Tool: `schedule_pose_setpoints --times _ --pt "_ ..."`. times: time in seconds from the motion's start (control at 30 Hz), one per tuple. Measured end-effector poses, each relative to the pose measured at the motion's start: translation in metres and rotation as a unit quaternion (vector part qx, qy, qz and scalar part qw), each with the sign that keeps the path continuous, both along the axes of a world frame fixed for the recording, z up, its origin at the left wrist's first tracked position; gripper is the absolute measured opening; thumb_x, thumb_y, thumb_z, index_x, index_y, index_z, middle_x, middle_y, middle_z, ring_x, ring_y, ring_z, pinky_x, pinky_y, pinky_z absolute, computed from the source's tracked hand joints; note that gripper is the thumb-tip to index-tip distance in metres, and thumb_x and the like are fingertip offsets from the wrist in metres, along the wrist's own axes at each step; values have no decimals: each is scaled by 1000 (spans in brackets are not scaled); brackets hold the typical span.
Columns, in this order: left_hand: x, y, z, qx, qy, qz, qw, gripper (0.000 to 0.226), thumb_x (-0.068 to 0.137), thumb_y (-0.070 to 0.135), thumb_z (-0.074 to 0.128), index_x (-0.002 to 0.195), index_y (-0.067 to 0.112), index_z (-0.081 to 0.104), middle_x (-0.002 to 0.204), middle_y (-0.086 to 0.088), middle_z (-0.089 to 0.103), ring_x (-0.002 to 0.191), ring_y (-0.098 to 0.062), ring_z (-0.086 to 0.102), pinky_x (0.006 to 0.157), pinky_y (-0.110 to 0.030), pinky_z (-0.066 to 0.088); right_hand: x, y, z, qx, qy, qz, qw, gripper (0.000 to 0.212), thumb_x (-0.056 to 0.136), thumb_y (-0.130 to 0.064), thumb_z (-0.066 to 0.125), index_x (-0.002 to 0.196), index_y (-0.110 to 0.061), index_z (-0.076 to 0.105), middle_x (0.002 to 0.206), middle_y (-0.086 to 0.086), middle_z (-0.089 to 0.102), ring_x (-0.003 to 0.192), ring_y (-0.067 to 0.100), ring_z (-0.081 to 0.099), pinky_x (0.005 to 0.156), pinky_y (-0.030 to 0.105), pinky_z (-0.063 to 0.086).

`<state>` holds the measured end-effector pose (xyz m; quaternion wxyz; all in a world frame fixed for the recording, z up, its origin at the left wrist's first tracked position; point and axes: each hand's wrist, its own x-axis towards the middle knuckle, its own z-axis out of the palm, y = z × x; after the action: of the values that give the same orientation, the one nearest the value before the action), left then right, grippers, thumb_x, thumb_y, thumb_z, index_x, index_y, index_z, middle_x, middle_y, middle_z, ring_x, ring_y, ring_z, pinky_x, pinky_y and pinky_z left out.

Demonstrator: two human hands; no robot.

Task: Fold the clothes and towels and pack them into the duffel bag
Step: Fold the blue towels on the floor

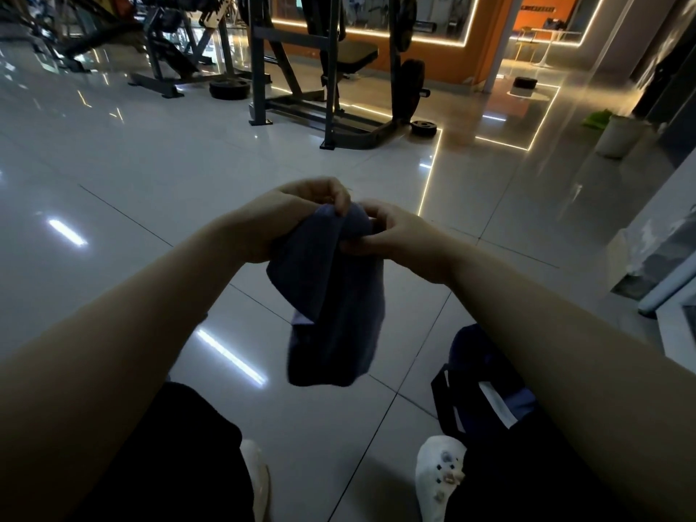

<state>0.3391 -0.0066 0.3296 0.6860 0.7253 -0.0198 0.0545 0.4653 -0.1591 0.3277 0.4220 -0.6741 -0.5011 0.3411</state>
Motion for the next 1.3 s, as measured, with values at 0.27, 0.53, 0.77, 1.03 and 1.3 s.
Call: schedule_pose_setpoints --times 0.27,0.53,0.77,1.03,1.3 --pt "-1 8 -18 44 112 131 984 41 85 56 56 111 24 59 108 -6 63 94 -21 66 73 -31 55 8 1 8 33 3 -117 993 11 90 -14 61 96 -22 57 97 -1 63 92 13 61 78 24 50" --pt "8 11 -22 57 14 314 948 13 89 1 60 84 12 56 84 -6 59 77 -20 62 63 -25 59 40 -12 5 -40 -61 -134 988 15 86 -24 69 99 -22 61 96 0 65 90 14 63 72 24 47" --pt "15 7 -19 107 -2 299 948 10 90 8 61 89 17 58 89 -5 58 78 -19 62 59 -25 56 56 -15 -9 -101 -140 -127 977 25 87 -19 67 111 -17 61 105 3 63 98 19 58 84 34 46" --pt "21 -16 0 69 -53 239 967 24 96 9 52 114 24 53 85 -4 64 78 -13 68 66 -26 57 67 -8 -24 -91 -147 -192 966 33 87 -12 64 118 -18 53 115 6 56 106 23 52 88 37 45" --pt "39 -30 -8 76 -24 273 959 18 96 4 50 89 17 60 91 -8 63 84 -17 67 67 -25 58 48 3 -21 -1 -26 -310 950 28 90 -18 63 115 -15 51 106 7 58 93 23 61 80 36 54"
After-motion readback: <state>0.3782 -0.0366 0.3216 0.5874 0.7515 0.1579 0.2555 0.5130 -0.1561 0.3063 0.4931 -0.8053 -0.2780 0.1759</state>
